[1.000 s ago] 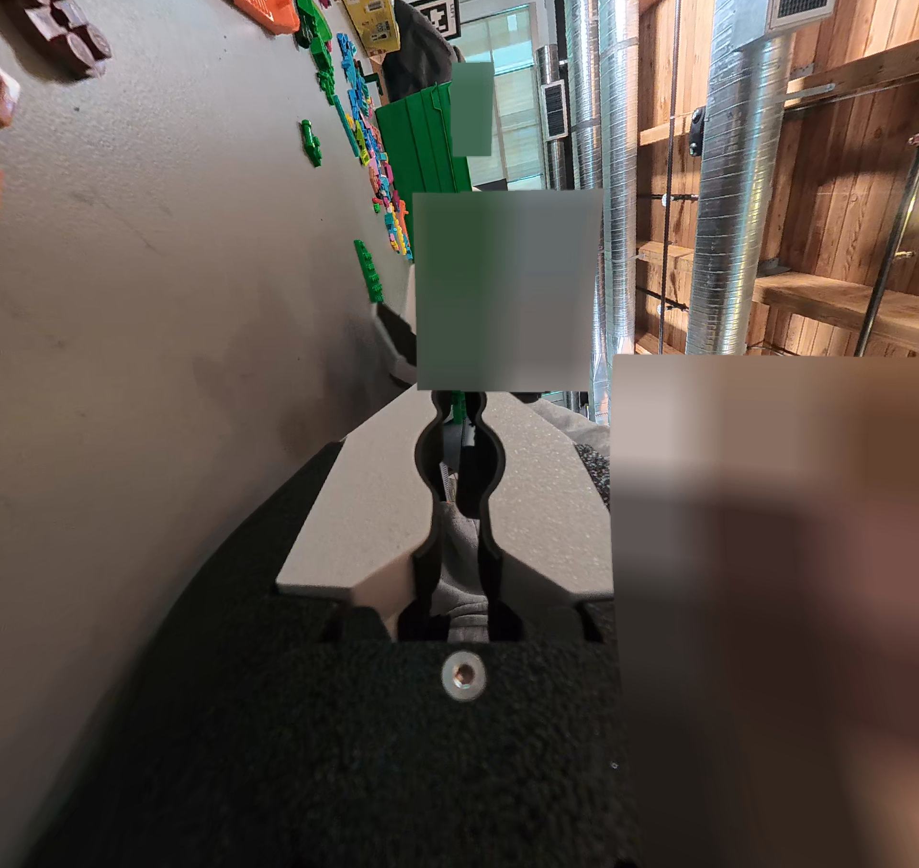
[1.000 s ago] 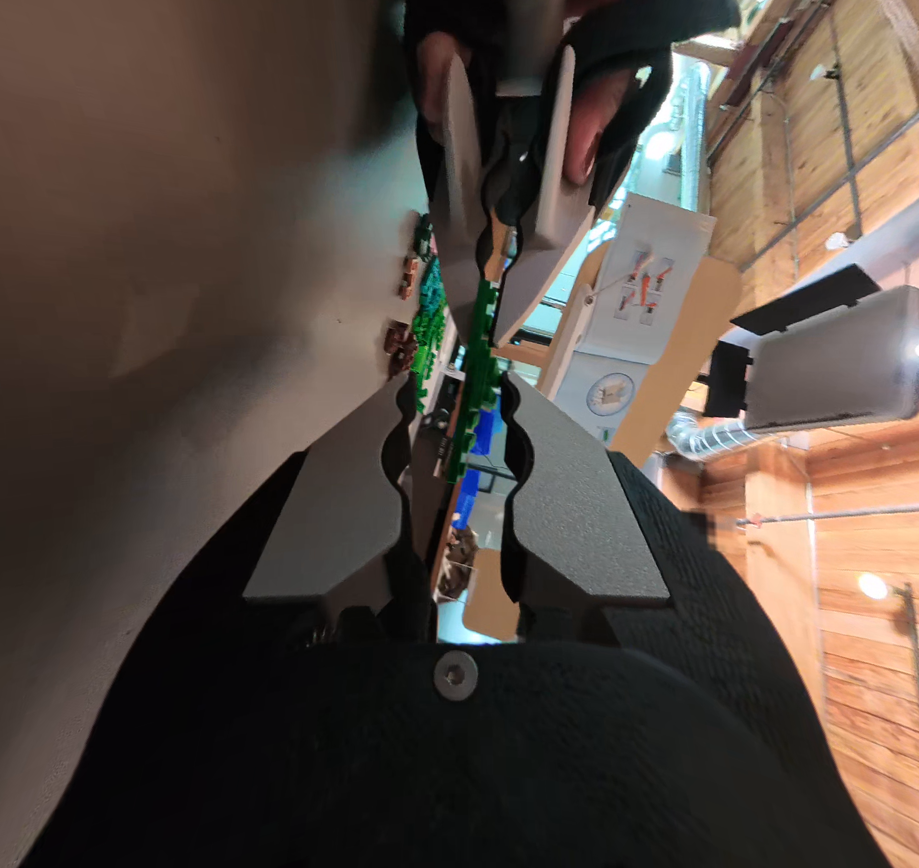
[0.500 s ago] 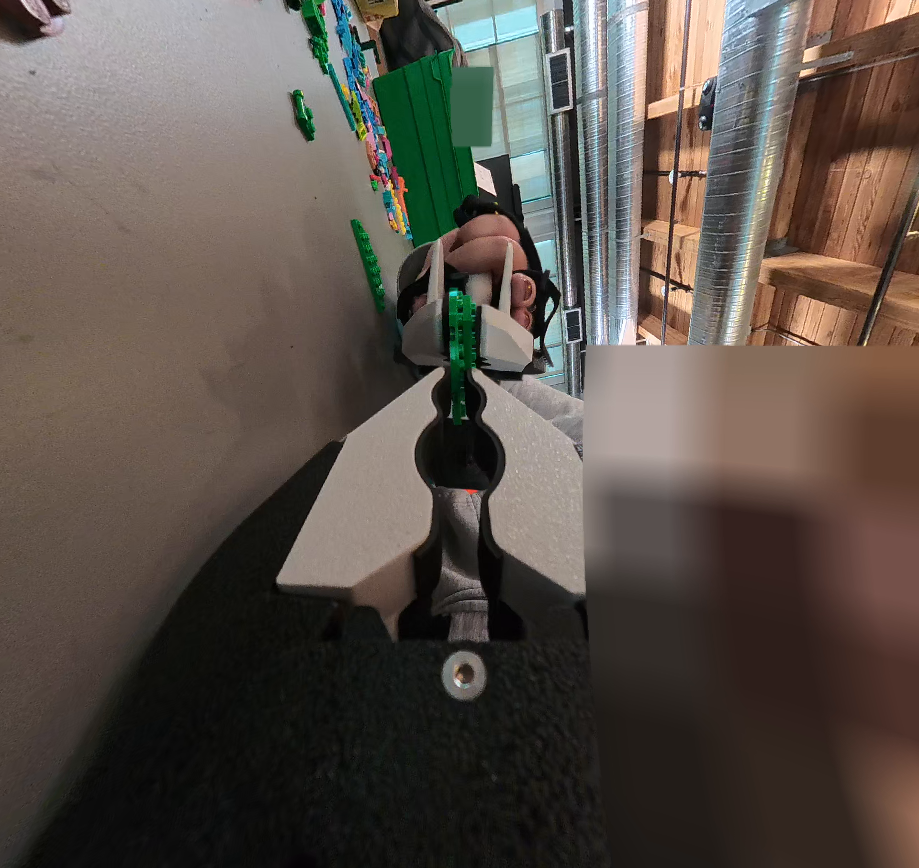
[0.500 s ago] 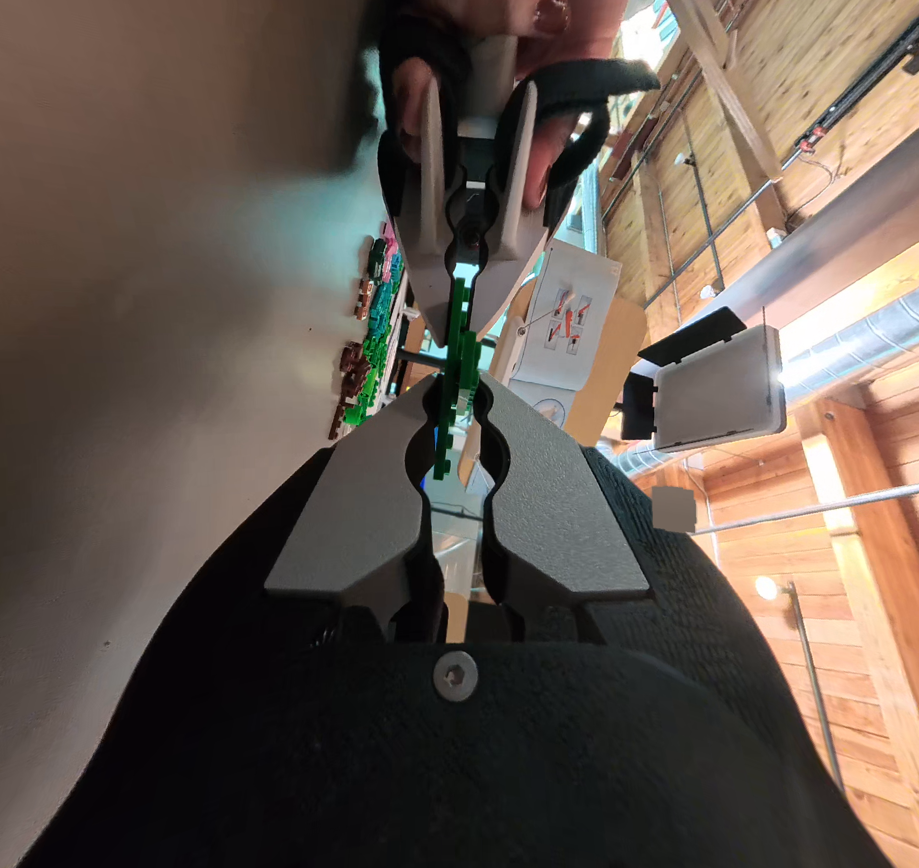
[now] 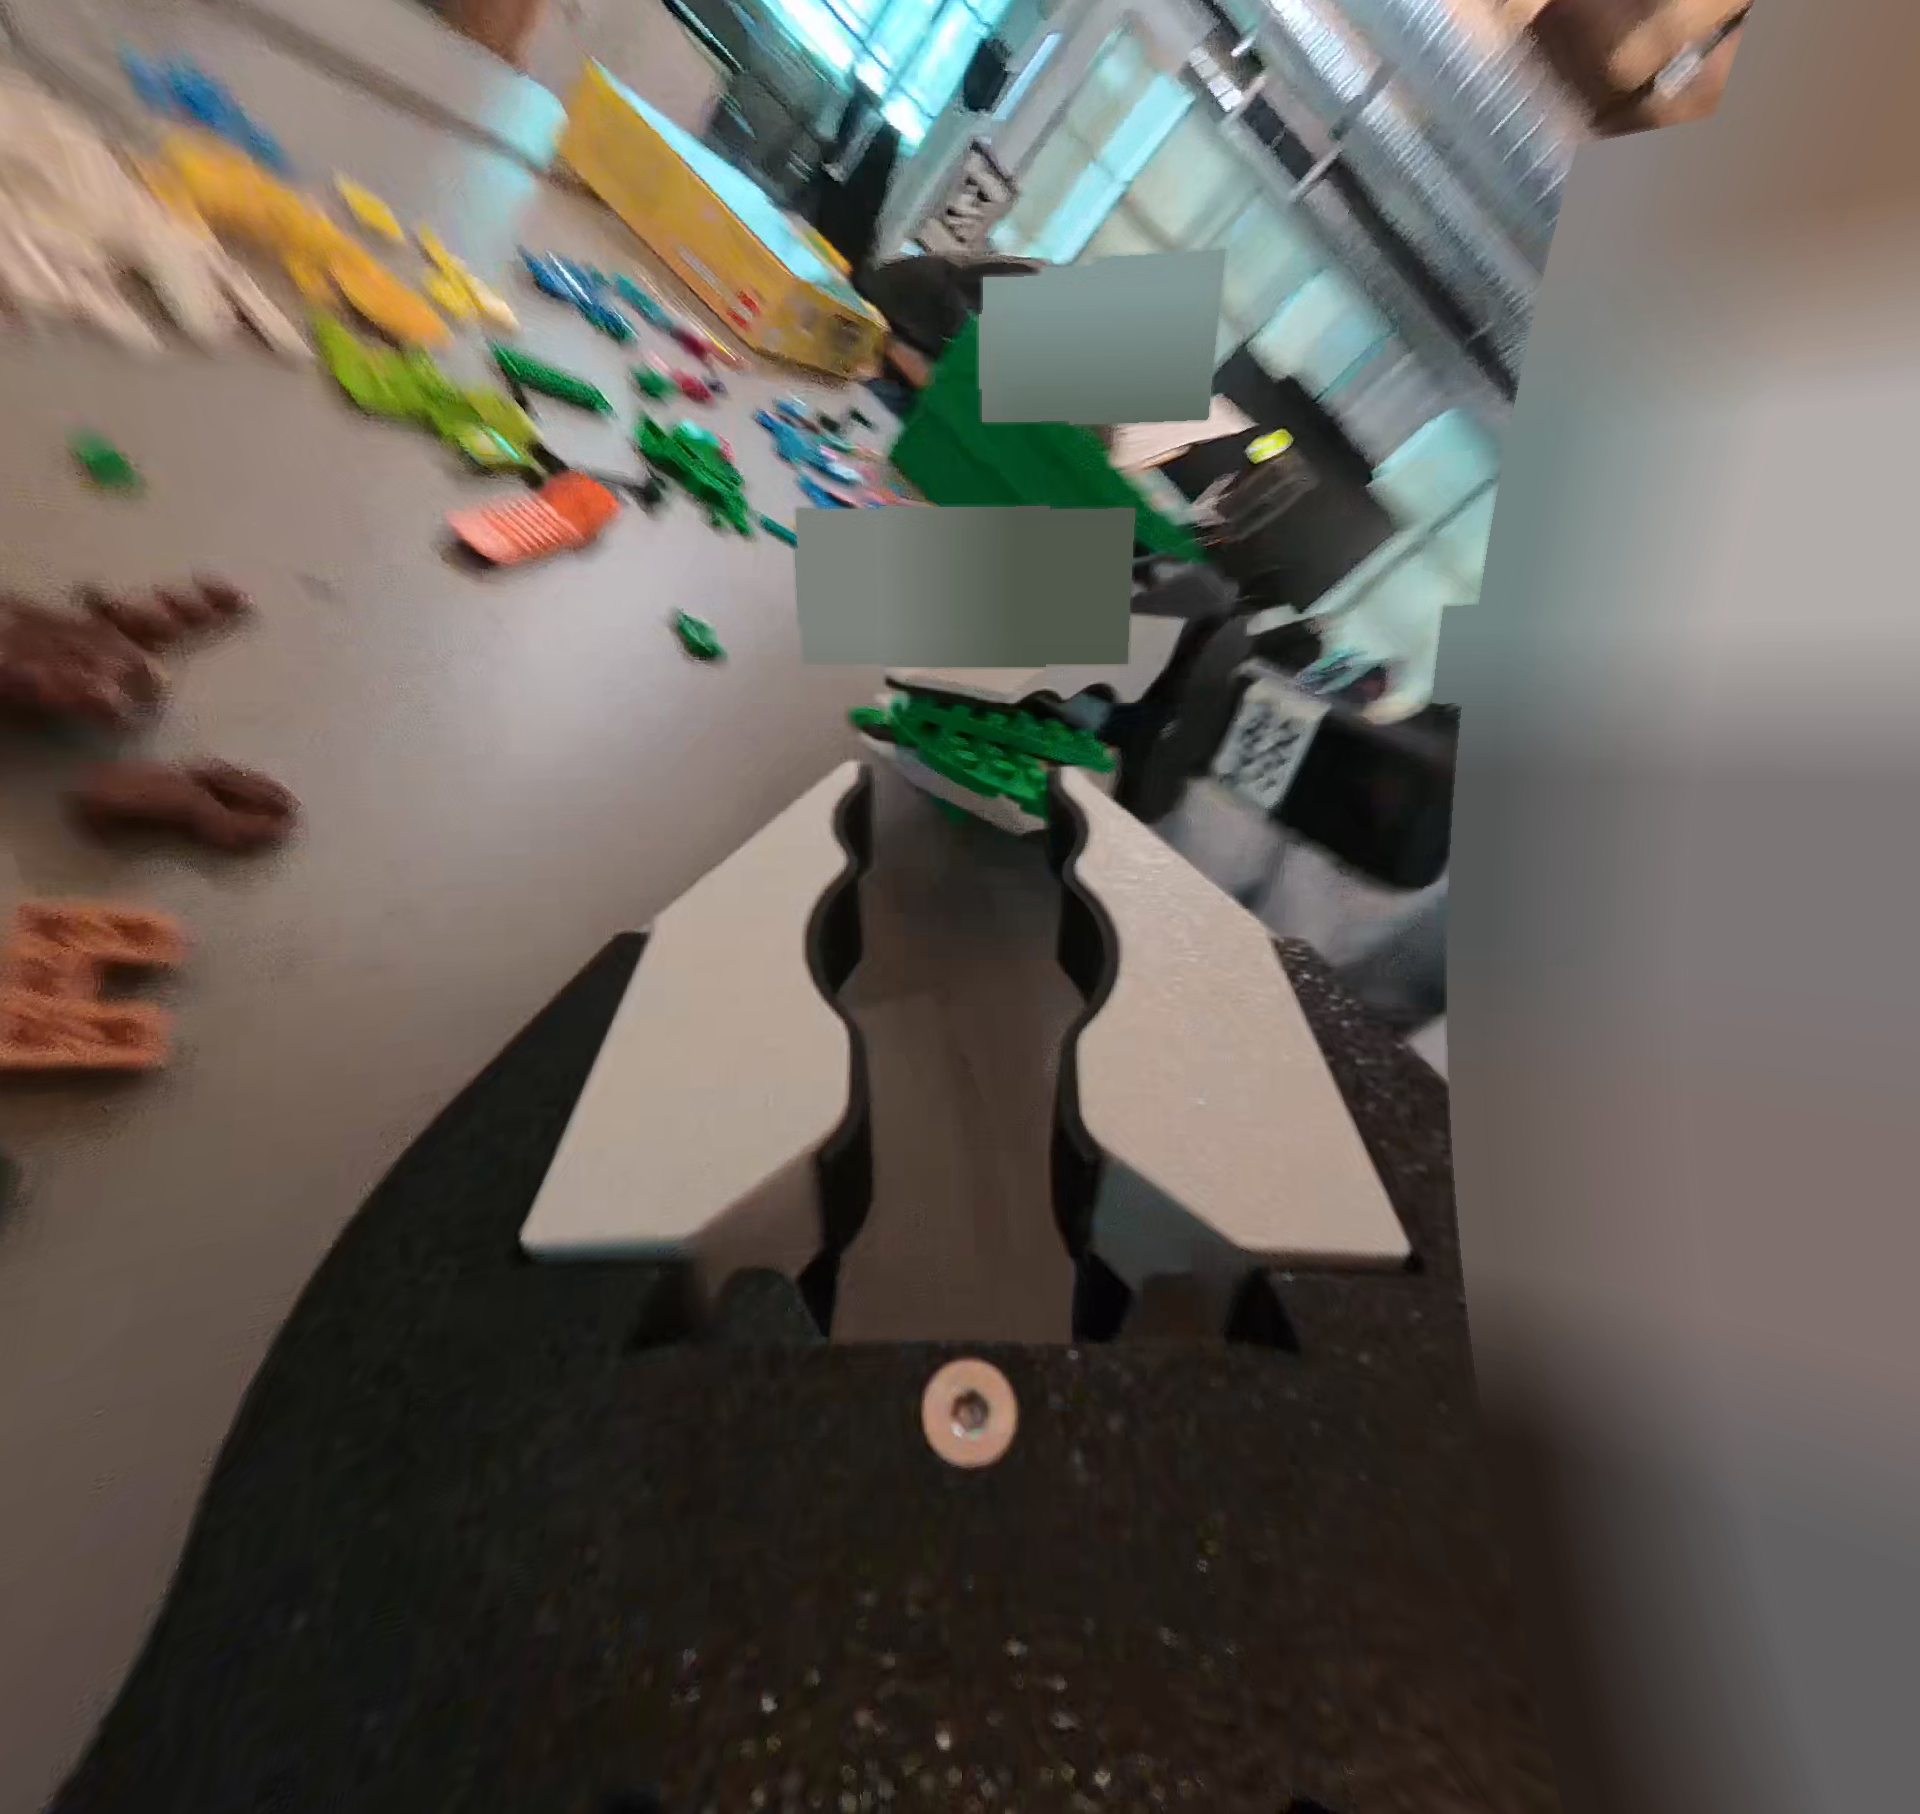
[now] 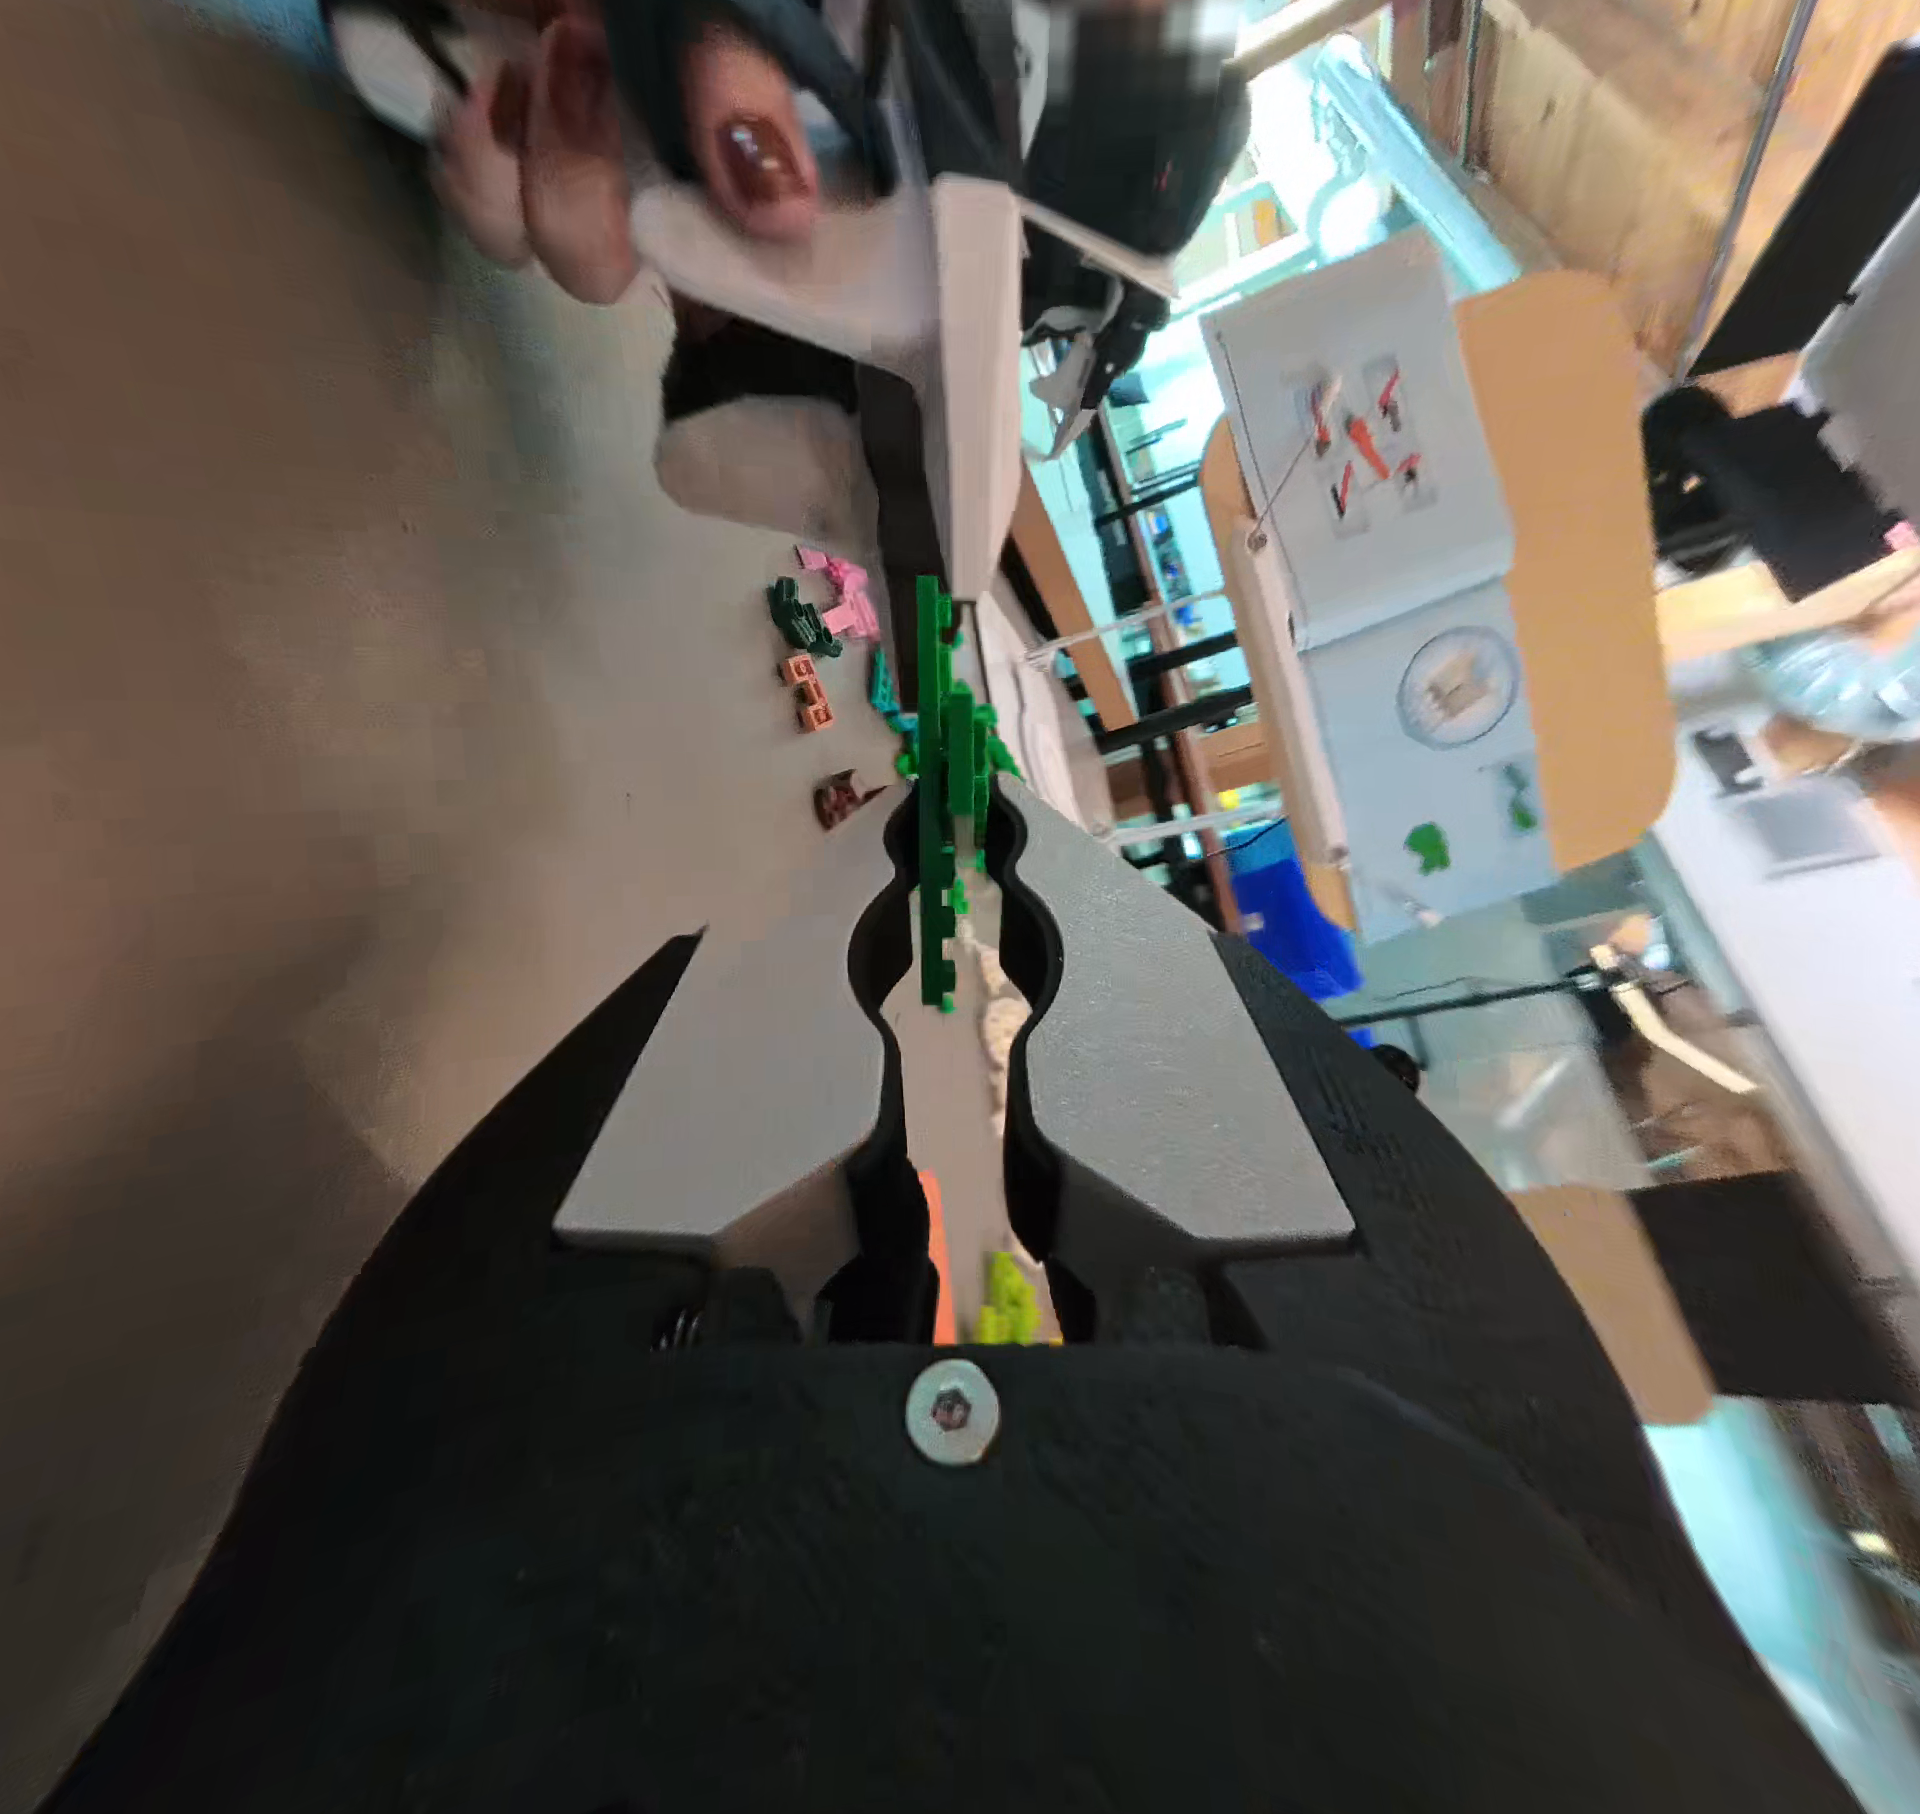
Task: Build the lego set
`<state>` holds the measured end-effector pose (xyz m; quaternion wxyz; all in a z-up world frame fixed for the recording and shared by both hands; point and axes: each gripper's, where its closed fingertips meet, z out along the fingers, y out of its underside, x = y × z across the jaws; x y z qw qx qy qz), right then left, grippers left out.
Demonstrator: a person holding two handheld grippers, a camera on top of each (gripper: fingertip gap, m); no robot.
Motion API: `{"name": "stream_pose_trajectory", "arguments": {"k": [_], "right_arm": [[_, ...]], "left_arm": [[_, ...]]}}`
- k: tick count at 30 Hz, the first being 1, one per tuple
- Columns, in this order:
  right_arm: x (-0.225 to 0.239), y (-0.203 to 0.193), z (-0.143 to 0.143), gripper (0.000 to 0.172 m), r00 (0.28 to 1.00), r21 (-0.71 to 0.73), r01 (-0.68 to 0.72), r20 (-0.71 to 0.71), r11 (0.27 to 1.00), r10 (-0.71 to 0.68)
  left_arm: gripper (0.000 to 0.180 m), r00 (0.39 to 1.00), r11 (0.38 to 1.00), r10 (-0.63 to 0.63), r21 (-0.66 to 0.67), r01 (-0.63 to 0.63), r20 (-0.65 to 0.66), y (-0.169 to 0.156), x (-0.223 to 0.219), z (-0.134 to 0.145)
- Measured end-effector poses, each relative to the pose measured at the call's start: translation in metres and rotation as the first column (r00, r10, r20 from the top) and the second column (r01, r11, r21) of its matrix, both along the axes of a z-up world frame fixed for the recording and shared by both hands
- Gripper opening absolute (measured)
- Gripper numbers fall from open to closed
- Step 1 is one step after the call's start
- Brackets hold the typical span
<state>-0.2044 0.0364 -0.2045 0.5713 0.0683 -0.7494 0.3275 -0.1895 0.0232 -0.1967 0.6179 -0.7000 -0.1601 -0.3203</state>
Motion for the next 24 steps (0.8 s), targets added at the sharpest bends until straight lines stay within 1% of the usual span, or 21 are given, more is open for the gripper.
{"name": "stream_pose_trajectory", "arguments": {"k": [1,2,3,5,6,7,9,10,13,16,19,22,23,24], "right_arm": [[0.0,0.002,0.0,0.008,1.0,-0.028,-0.002,0.029,1.0,0.003],[0.001,0.003,-0.002,0.008,0.998,-0.042,-0.009,0.058,0.999,0.011],[0.002,0.003,-0.003,0.008,0.997,-0.049,-0.013,0.078,0.999,0.016],[0.002,0.004,-0.005,0.008,0.996,-0.052,-0.013,0.093,0.999,0.017],[0.003,0.004,-0.006,0.008,0.994,-0.052,-0.014,0.105,0.999,0.019],[0.003,0.004,-0.007,0.008,0.993,-0.057,-0.017,0.116,0.998,0.023],[0.004,0.004,-0.007,0.008,0.991,-0.07,-0.022,0.129,0.997,0.031],[0.005,0.003,-0.005,0.008,0.991,-0.079,-0.023,0.131,0.997,0.033],[0.006,0.004,0.0,0.008,0.988,-0.106,-0.03,0.146,0.994,0.045],[0.01,0.004,0.0,0.008,0.983,-0.12,-0.044,0.173,0.992,0.064],[0.014,0.001,0.0,0.008,0.974,-0.139,-0.067,0.207,0.988,0.095],[0.018,-0.002,0.0,0.008,0.963,-0.162,-0.086,0.239,0.983,0.123],[0.019,-0.003,0.0,0.008,0.96,-0.17,-0.093,0.247,0.981,0.134],[0.021,-0.004,0.0,0.008,0.955,-0.177,-0.101,0.257,0.979,0.145]], "left_arm": [[0.036,0.988,0.999,0.049,0.009,-0.048,-0.143,0.001,-0.003,0.002],[0.04,0.954,0.995,0.1,0.022,-0.098,-0.284,0.001,-0.005,0.005],[0.041,0.895,0.99,0.139,0.039,-0.135,-0.423,0.002,-0.004,0.007],[0.039,0.73,0.98,0.188,0.079,-0.182,-0.657,0.003,-0.001,0.013],[0.035,0.649,0.977,0.196,0.089,-0.193,-0.735,0.003,0.001,0.014],[0.03,0.584,0.977,0.189,0.09,-0.195,-0.789,0.003,0.004,0.014],[0.026,0.484,0.979,0.167,0.087,-0.184,-0.859,0.003,0.01,0.015],[0.03,0.449,0.985,0.131,0.064,-0.161,-0.884,0.003,0.015,0.012],[0.029,0.354,0.987,0.034,-0.024,-0.156,-0.935,0.005,0.019,-0.002],[0.031,0.276,0.985,0.029,-0.019,-0.169,-0.961,0.01,0.022,-0.002],[0.026,0.249,0.987,0.018,-0.022,-0.157,-0.968,0.012,0.028,0.001],[0.024,0.191,0.986,0.012,-0.019,-0.164,-0.982,0.013,0.029,0.002],[0.023,0.179,0.986,0.015,-0.015,-0.165,-0.984,0.013,0.03,0.004],[0.021,0.182,0.987,0.013,-0.017,-0.158,-0.983,0.013,0.031,0.004]]}}
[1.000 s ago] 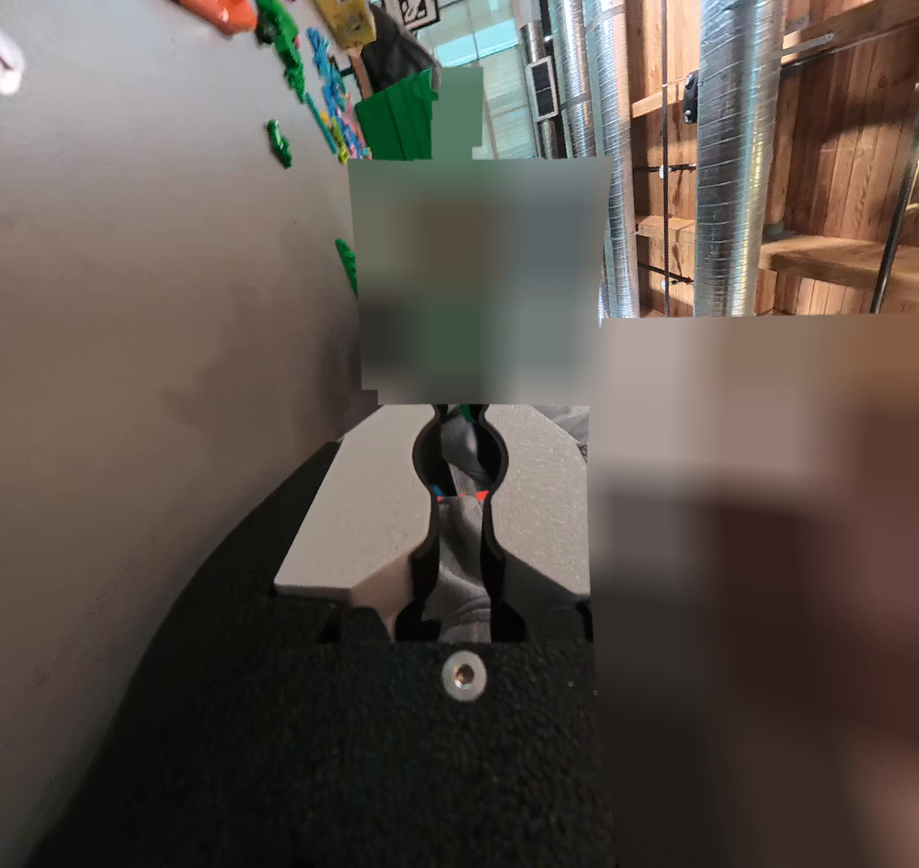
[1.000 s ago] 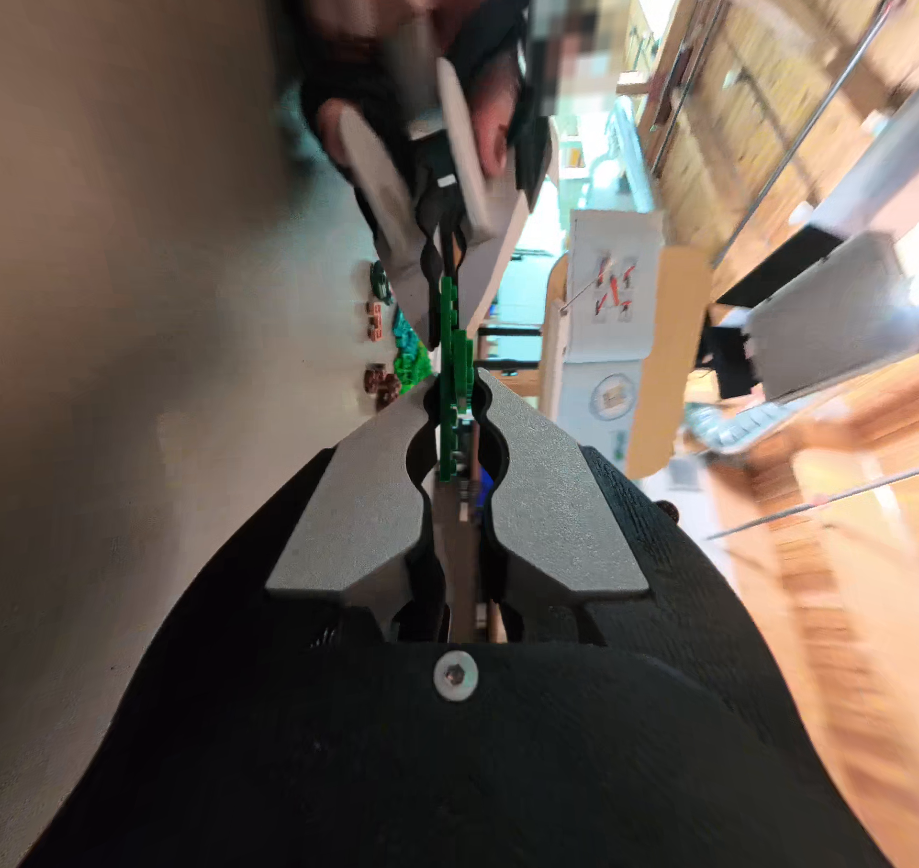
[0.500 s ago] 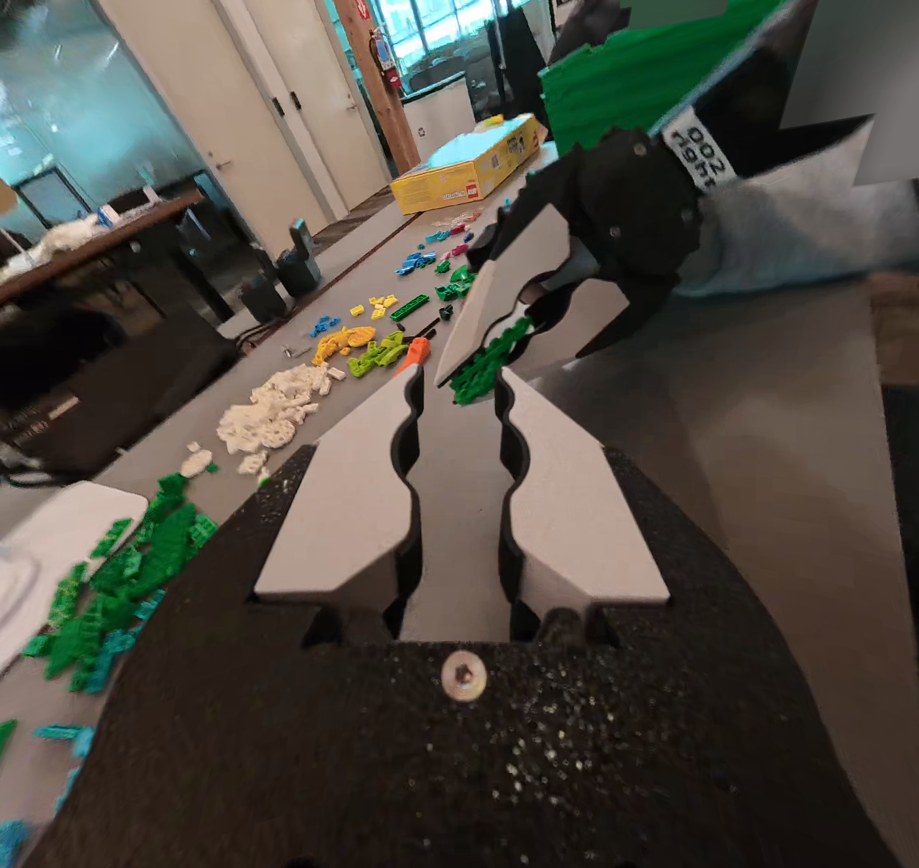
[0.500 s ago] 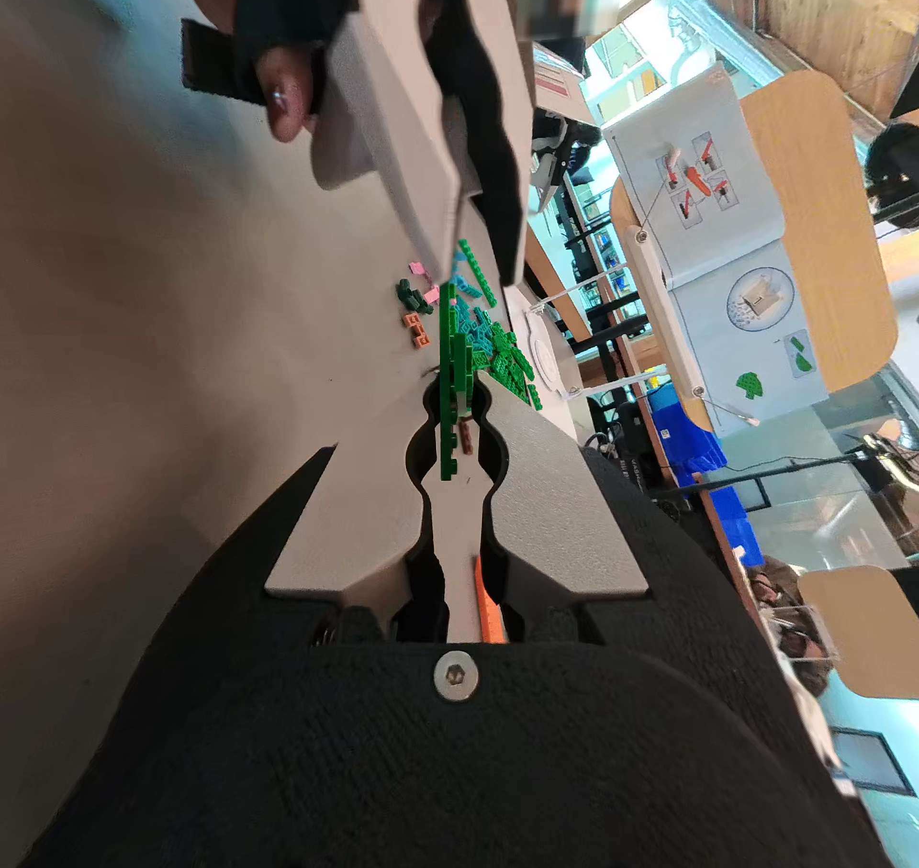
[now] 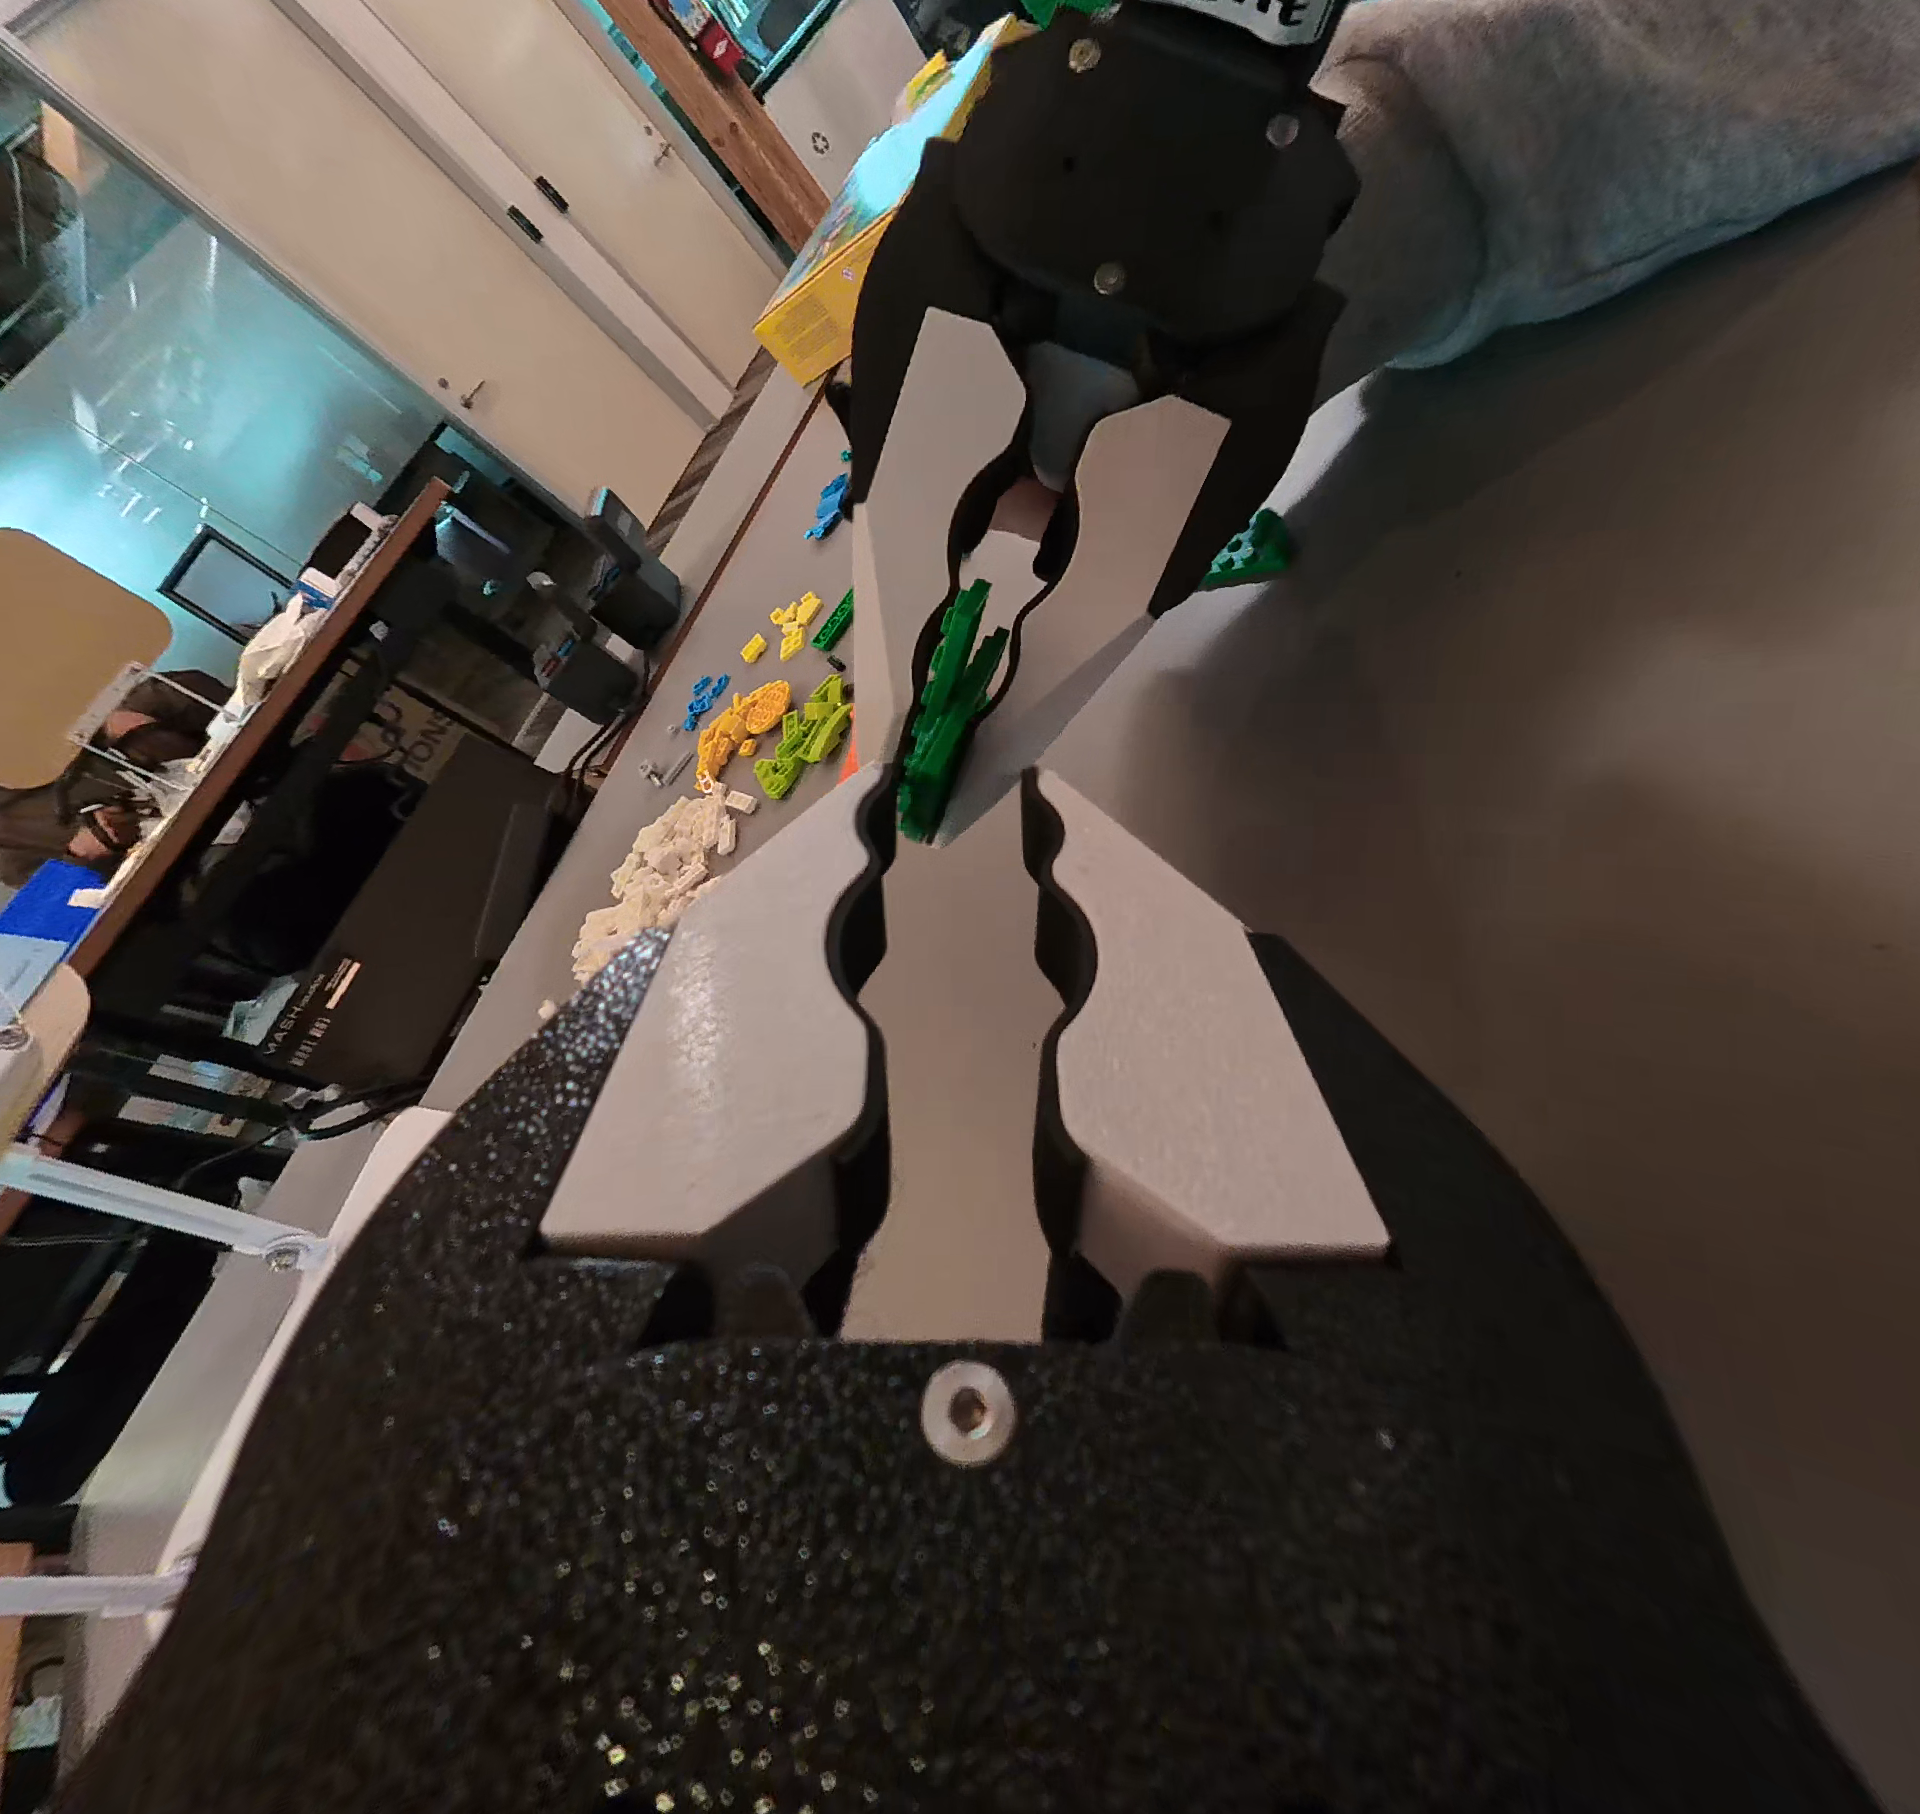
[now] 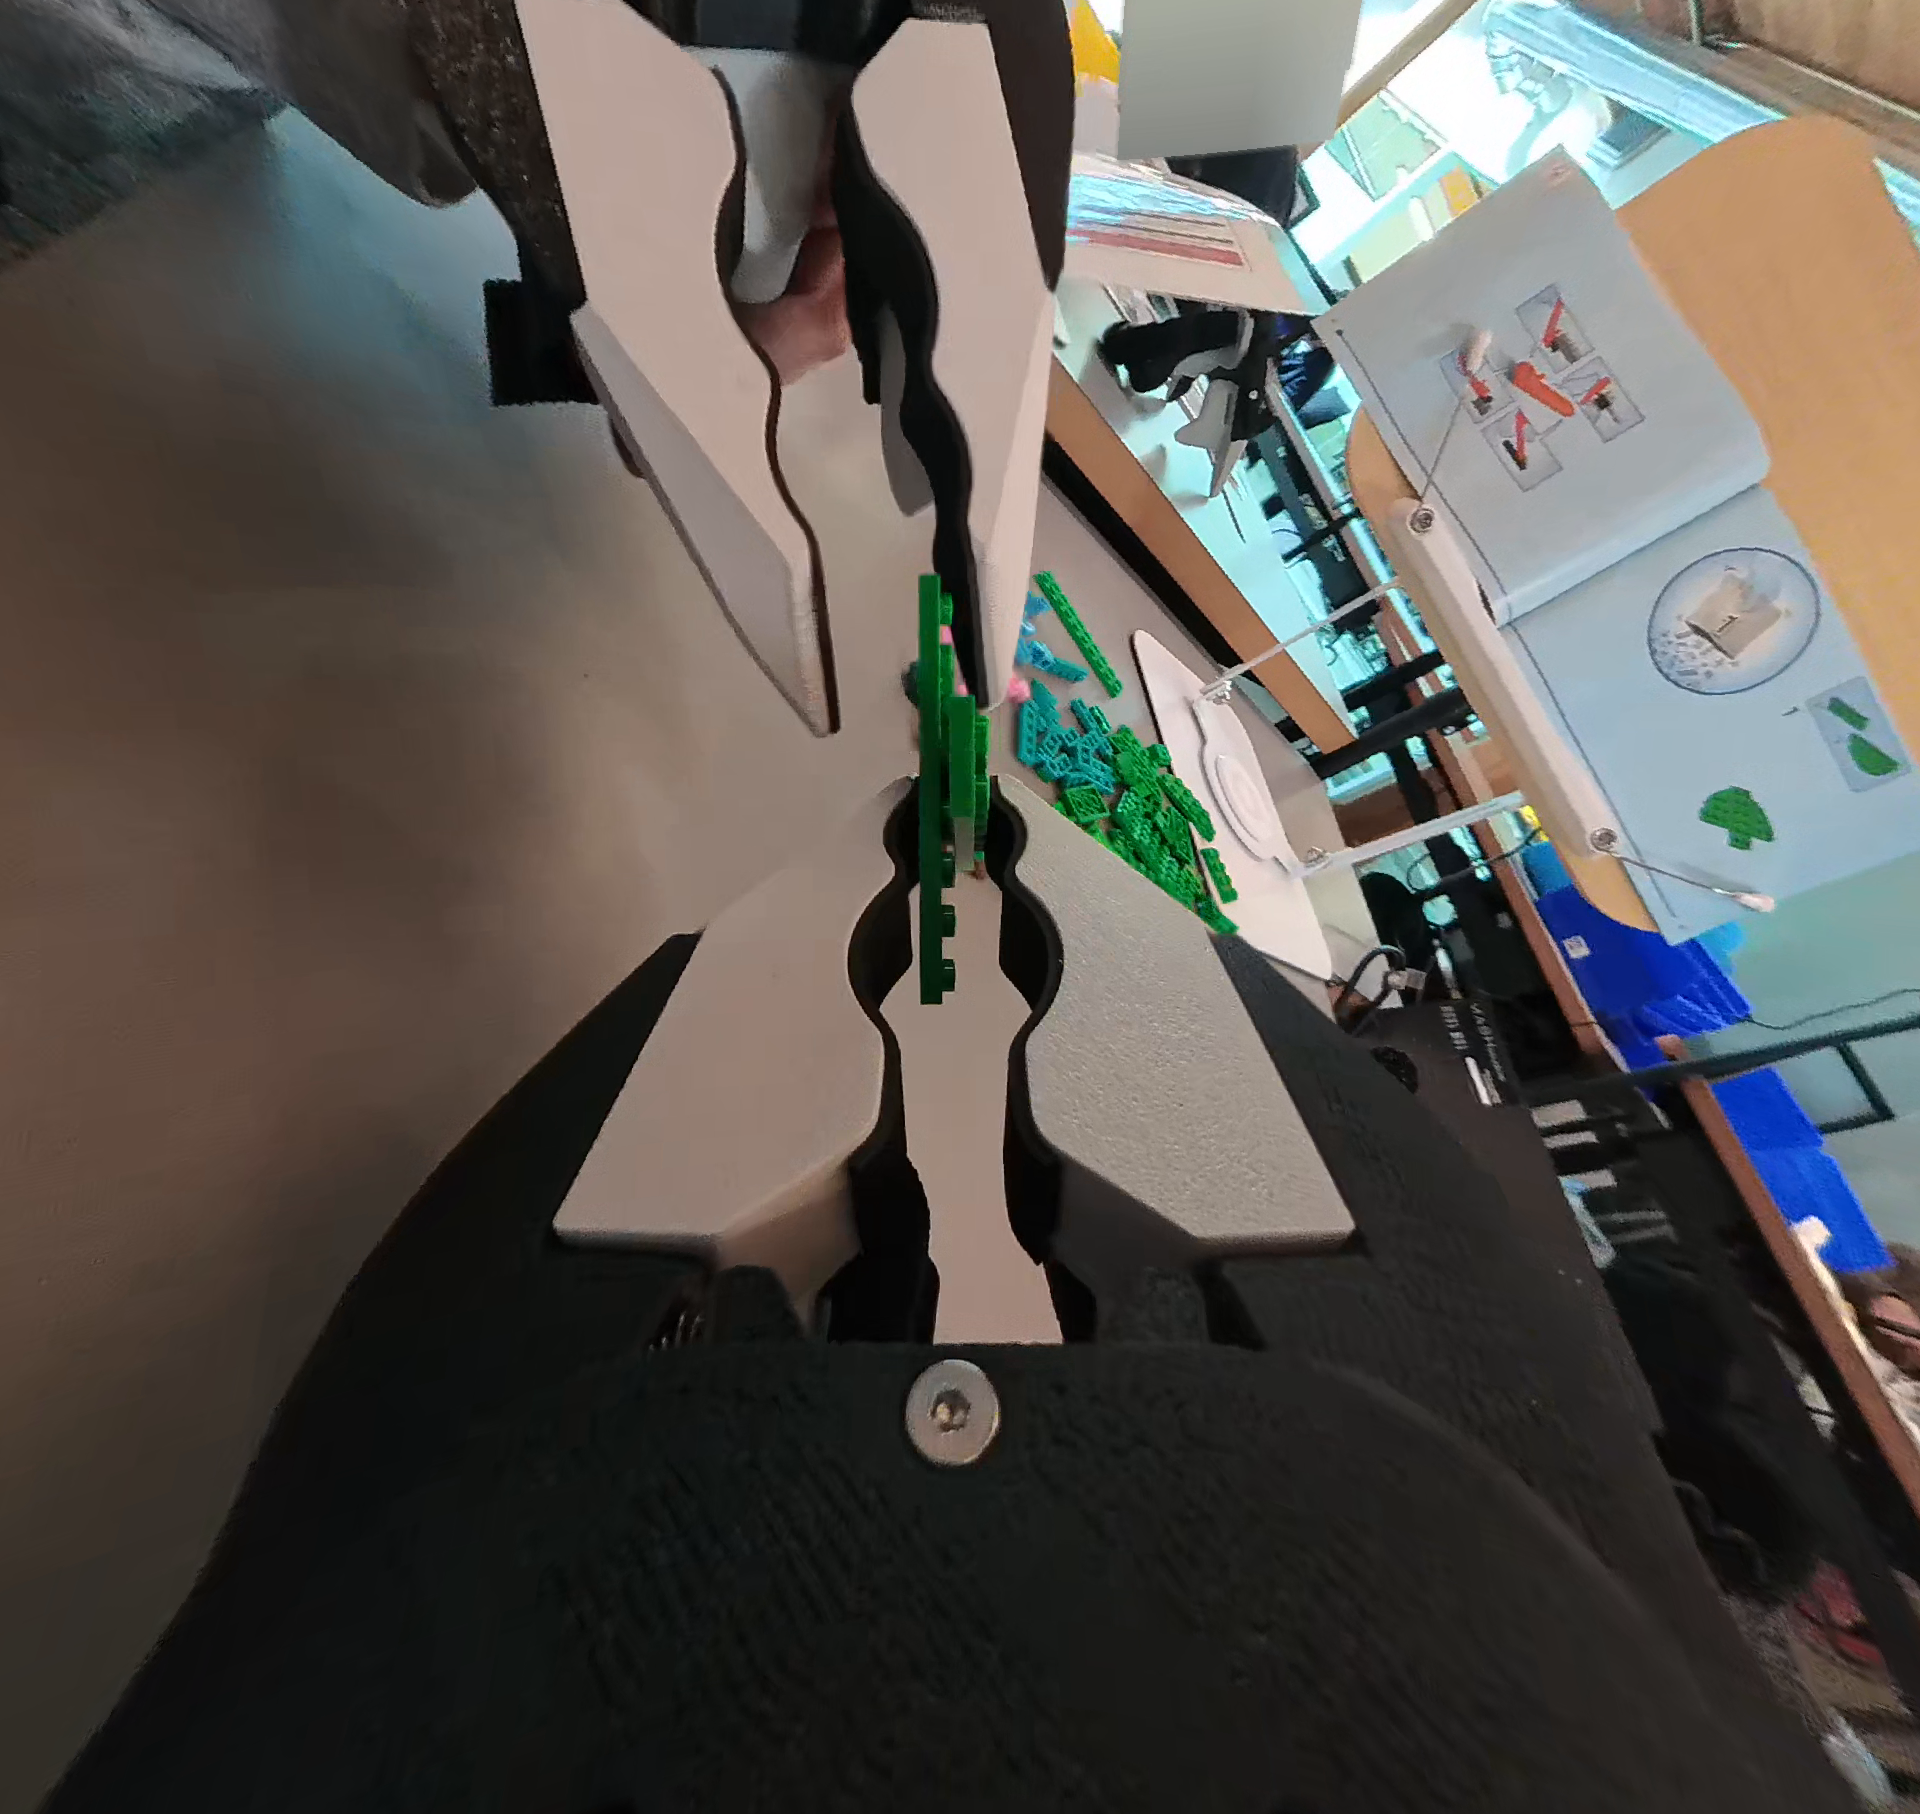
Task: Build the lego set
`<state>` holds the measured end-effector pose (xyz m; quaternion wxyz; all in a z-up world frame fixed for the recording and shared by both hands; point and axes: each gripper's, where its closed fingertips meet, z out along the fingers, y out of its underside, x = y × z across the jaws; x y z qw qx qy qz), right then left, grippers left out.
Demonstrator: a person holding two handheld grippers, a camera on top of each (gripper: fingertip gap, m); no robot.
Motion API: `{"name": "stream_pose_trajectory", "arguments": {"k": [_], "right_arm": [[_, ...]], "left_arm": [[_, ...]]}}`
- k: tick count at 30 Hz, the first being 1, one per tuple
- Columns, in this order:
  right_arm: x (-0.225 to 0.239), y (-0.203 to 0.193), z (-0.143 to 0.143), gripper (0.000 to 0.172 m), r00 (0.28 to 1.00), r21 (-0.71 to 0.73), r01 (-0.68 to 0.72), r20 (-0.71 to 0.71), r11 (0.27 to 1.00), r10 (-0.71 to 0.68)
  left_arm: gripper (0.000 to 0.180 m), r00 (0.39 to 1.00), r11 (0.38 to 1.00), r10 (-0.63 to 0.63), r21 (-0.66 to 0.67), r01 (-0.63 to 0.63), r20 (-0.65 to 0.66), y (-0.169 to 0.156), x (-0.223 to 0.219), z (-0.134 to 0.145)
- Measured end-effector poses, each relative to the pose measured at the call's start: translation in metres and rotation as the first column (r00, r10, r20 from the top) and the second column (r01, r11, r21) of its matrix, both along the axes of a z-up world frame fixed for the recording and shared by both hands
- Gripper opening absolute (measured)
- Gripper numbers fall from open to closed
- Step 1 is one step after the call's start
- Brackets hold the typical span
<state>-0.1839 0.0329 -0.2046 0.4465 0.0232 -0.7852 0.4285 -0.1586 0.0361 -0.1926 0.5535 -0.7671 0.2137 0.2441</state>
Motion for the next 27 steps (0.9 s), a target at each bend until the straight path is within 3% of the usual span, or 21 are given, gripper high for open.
{"name": "stream_pose_trajectory", "arguments": {"k": [4,11,19,27], "right_arm": [[0.005,-0.003,-0.006,0.008,0.999,0.006,-0.029,0.04,1.0,0.029],[0.011,-0.005,-0.004,0.01,0.995,-0.044,-0.063,0.071,0.997,0.066],[0.009,-0.008,-0.009,0.009,0.999,0.056,-0.034,-0.007,0.998,0.034],[0.014,-0.011,0.0,0.009,0.997,-0.024,-0.073,0.033,0.997,0.074]], "left_arm": [[0.003,0.999,1.0,0.005,-0.024,-0.004,0.045,0.0,-0.001,-0.002],[0.003,0.969,0.999,-0.043,-0.013,0.047,0.242,-0.002,0.003,-0.001],[0.003,0.973,0.997,-0.042,-0.049,0.055,0.227,-0.003,0.003,-0.009],[0.003,0.965,0.996,-0.087,0.006,0.088,0.246,-0.006,0.006,-0.001]]}}
